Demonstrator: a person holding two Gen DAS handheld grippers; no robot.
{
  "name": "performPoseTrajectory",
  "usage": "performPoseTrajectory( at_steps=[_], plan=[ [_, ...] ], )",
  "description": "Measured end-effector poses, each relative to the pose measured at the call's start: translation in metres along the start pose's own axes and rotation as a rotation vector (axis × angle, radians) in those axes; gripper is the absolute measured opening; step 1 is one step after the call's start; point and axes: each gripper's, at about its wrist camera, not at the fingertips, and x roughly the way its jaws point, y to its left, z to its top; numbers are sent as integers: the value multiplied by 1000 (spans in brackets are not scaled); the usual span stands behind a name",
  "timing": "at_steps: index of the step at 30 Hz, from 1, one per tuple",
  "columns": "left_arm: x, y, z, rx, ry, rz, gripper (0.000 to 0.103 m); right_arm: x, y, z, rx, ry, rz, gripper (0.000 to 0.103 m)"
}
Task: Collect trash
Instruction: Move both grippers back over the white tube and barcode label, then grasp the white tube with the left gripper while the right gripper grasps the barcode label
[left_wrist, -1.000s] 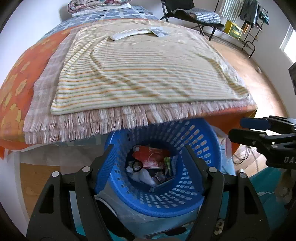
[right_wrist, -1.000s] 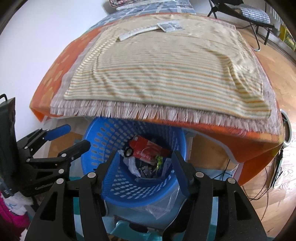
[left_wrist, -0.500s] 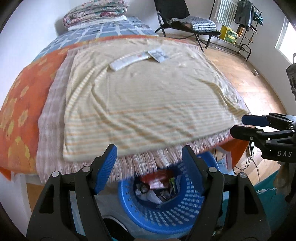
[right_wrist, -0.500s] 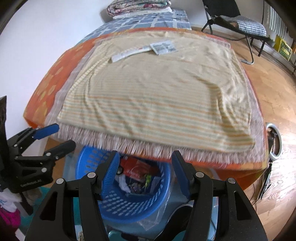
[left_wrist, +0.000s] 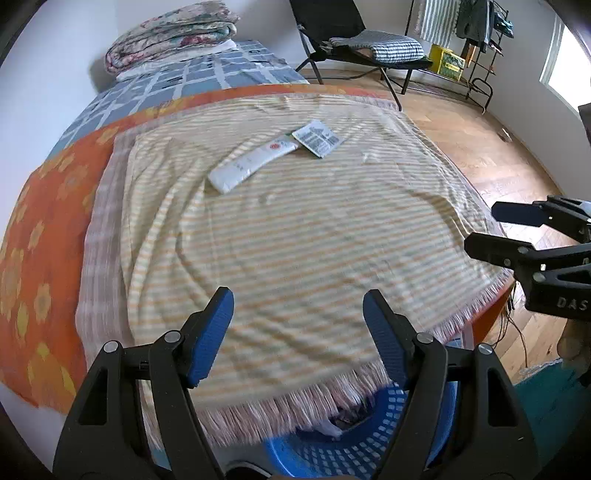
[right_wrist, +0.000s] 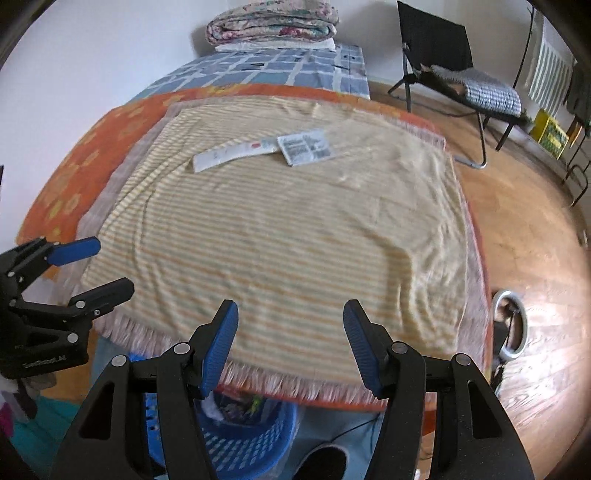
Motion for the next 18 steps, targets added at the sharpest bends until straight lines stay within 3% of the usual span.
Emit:
performPoseTrajectory(
  at_steps=[2,4,11,15,18],
  plan=[
    [5,4,9,8,-2,4,75,4,-1,10,-3,-7,-3,69],
    [14,8,21,22,-2,7,75,6,-3,18,0,-18,-8,72],
    [49,28,66,50,7,16,75,35,-21,56,35,2,34,73],
    [74,38,90,74,19,11,75,56,-40,79,107,-14,122,73],
    [98,48,108,79,52,1,75,78,-58,102,190,8,130,74]
  ],
)
